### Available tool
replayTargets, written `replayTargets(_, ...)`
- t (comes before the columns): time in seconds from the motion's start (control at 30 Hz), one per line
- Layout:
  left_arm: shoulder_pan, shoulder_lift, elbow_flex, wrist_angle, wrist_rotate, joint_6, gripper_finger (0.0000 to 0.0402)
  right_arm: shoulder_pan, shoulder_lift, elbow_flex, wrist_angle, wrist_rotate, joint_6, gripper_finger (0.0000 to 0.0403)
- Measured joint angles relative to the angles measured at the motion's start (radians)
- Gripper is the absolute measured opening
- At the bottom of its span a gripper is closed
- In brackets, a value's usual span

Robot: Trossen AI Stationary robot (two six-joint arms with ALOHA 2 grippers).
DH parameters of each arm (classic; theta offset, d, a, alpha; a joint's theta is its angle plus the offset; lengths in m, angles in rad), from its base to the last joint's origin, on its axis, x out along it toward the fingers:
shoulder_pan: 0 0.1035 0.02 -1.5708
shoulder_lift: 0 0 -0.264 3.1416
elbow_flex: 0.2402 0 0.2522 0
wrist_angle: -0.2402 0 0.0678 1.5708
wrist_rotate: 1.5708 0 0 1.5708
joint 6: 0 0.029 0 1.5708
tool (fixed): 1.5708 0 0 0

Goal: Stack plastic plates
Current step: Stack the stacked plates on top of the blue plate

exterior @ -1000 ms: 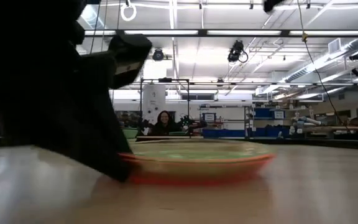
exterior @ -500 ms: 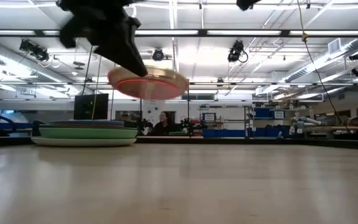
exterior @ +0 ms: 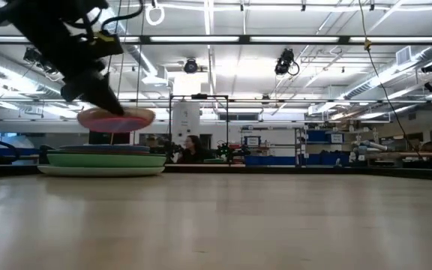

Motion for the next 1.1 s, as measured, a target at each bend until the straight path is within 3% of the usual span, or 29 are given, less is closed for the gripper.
replayTargets(0.17, 0.150, -0.162, -0.051, 0.048, -0.018, 0.085, 0.0010, -0.050, -0.009, -0.016, -0.067, -0.023, 0.033, 0.0161)
replayTargets(0.27, 0.270, -0.174, -0.052, 0.045, 0.088, 0.117, 0.0010, -0.114, -0.076, -0.093, -0.043, -0.049, 0.016, 0.0160)
replayTargets(0.37, 0.373, -0.149, -0.058, 0.049, 0.199, 0.118, 0.0010, -0.165, -0.192, -0.229, -0.020, -0.024, 0.031, 0.0154)
replayTargets(0.5, 0.441, -0.104, -0.058, 0.049, 0.228, 0.121, 0.0010, -0.218, -0.405, -0.470, 0.195, -0.038, -0.061, 0.0136)
replayTargets(0.6, 0.460, -0.091, -0.058, 0.061, 0.255, 0.129, 0.0010, -0.280, -0.585, -0.668, 0.496, -0.182, -0.246, 0.0118)
replayTargets(0.7, 0.462, -0.091, -0.058, 0.103, 0.307, 0.147, 0.0010, -0.370, -0.741, -0.876, 0.872, -0.417, -0.427, 0.0096)
replayTargets(0.83, 0.461, -0.093, -0.132, 0.288, 0.354, 0.179, 0.0010, -0.519, -0.896, -1.103, 1.260, -0.689, -0.540, 0.0065)
replayTargets(0.97, 0.469, -0.085, -0.219, 0.329, 0.331, 0.176, 0.0010, -0.646, -1.014, -1.178, 1.355, -0.855, -0.615, 0.0025)
replayTargets(1.1, 0.470, -0.093, -0.237, 0.270, 0.282, 0.174, 0.0010, -0.749, -1.166, -1.053, 1.282, -1.016, -0.770, 0.0008)
